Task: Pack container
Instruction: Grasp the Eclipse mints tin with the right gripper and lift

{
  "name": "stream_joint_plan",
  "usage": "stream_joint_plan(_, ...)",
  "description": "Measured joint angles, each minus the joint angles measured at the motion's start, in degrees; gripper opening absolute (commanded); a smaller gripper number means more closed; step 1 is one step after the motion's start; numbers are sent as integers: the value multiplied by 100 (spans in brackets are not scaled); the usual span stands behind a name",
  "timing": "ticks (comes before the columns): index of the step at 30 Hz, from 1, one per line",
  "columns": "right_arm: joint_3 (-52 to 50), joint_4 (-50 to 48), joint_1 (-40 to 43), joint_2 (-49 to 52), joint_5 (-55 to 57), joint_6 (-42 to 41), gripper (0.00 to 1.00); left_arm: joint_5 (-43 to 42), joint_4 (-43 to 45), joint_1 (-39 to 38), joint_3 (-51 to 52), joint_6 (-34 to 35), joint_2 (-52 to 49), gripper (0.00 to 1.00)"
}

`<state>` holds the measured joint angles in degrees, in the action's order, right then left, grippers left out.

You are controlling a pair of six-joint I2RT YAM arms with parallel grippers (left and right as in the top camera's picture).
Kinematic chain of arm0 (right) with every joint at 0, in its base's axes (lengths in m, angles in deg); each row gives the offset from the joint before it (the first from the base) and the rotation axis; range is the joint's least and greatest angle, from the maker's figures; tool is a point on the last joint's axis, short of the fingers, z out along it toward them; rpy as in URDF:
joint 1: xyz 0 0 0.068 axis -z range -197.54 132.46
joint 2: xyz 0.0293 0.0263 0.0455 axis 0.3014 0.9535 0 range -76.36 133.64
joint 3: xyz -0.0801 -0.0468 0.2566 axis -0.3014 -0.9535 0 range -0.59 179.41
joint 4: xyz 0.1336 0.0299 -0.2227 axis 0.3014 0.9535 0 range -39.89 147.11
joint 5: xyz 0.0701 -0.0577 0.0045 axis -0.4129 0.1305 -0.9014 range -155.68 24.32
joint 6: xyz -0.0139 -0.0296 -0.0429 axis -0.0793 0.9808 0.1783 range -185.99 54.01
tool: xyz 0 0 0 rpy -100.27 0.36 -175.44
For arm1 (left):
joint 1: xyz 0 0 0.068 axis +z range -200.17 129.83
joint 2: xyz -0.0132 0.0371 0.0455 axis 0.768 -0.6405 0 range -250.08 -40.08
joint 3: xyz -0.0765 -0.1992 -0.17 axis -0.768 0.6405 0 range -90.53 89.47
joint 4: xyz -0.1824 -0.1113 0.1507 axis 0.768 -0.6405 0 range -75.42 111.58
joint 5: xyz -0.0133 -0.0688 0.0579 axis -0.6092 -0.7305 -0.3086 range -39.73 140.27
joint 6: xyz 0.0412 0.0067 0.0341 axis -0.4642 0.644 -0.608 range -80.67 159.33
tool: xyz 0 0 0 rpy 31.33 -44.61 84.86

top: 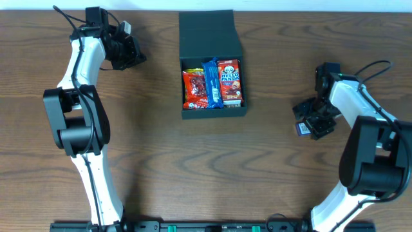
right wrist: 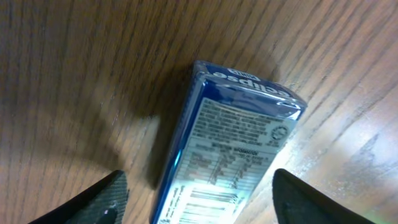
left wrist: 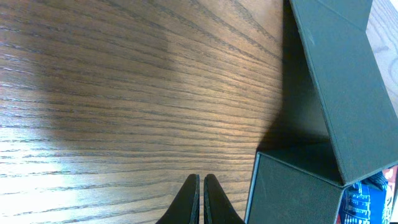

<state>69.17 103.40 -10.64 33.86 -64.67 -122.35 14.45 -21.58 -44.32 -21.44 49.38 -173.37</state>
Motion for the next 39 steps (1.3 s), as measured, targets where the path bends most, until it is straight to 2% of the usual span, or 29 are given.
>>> stream_joint_plan(8,-151,-245,2,-2,-24,2,73,0,-2,0,0,0,0,6)
stream_joint_plan(15,-162,-422,4,-2,-39,9,56,0,0,0,0,0,0,6)
stream_joint_plan(33,-170,-612,7,-2,-24,319,43,0,-2,0,0,0,0,6)
stream_joint_plan(39,-162,-890,7,-2,-114,542,32,0,0,0,0,0,0,6)
